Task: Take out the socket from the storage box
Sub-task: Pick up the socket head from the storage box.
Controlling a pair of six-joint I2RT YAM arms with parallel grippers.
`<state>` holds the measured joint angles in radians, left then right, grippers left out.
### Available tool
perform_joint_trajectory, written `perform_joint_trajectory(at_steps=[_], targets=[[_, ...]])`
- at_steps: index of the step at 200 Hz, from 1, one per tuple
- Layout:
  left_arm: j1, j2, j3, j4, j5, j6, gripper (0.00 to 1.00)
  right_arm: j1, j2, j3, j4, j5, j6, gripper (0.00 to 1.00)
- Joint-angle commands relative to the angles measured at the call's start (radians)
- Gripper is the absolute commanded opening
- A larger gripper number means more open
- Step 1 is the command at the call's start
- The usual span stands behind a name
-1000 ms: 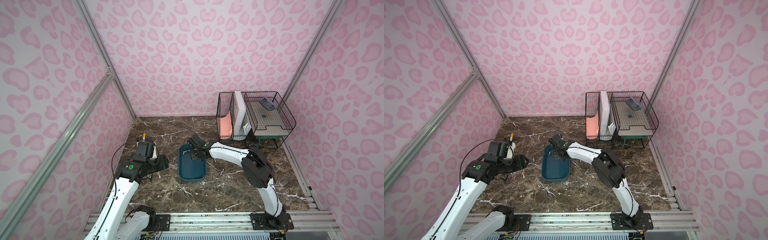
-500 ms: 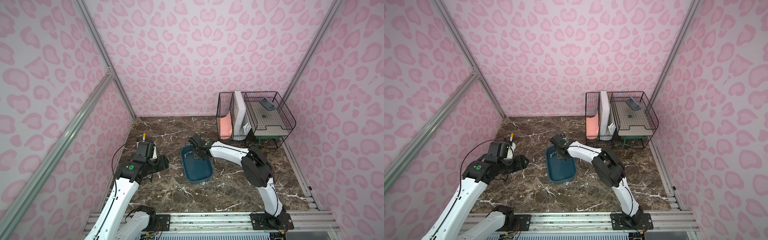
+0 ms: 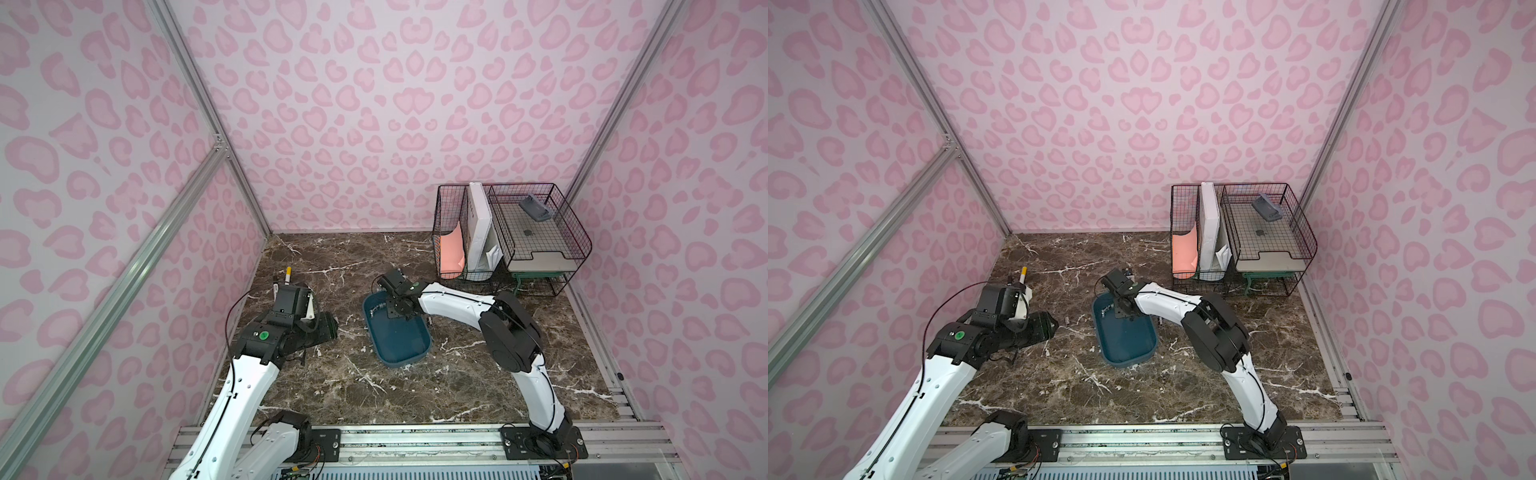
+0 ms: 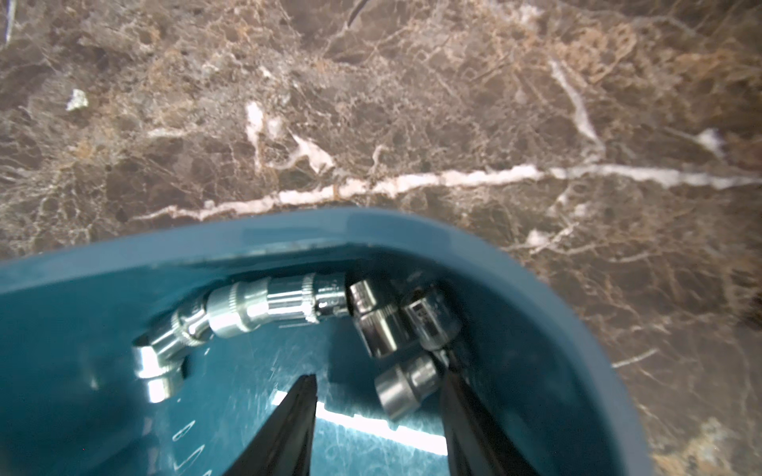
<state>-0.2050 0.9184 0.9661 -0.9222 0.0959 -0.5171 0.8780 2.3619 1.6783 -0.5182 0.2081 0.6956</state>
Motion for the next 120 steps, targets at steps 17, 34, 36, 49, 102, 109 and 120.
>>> perform_joint_trajectory(at_steps=[17,34,36,49,102,109,120], targets=[[0.001,0.0,-0.003,0.026,0.005,0.014,0.64,-0.005,0.007,0.008,0.04,0.015,0.003,0.53],[0.001,0.002,-0.003,0.026,0.004,0.015,0.64,-0.005,0.012,0.017,0.04,0.019,0.002,0.52],[0.0,0.003,-0.004,0.026,0.005,0.015,0.64,-0.005,0.013,0.018,0.041,0.019,0.004,0.52],[0.001,0.002,-0.003,0.027,0.004,0.015,0.64,-0.006,0.02,0.026,0.038,0.016,0.004,0.51],[0.001,0.005,0.0,0.028,-0.001,0.017,0.64,-0.004,0.03,0.026,0.031,0.016,0.001,0.37],[0.0,0.005,0.0,0.028,-0.002,0.017,0.64,-0.004,0.029,0.023,0.029,0.015,0.002,0.34],[0.001,0.006,0.002,0.029,-0.005,0.017,0.64,0.0,0.025,0.016,0.03,0.014,0.001,0.31]])
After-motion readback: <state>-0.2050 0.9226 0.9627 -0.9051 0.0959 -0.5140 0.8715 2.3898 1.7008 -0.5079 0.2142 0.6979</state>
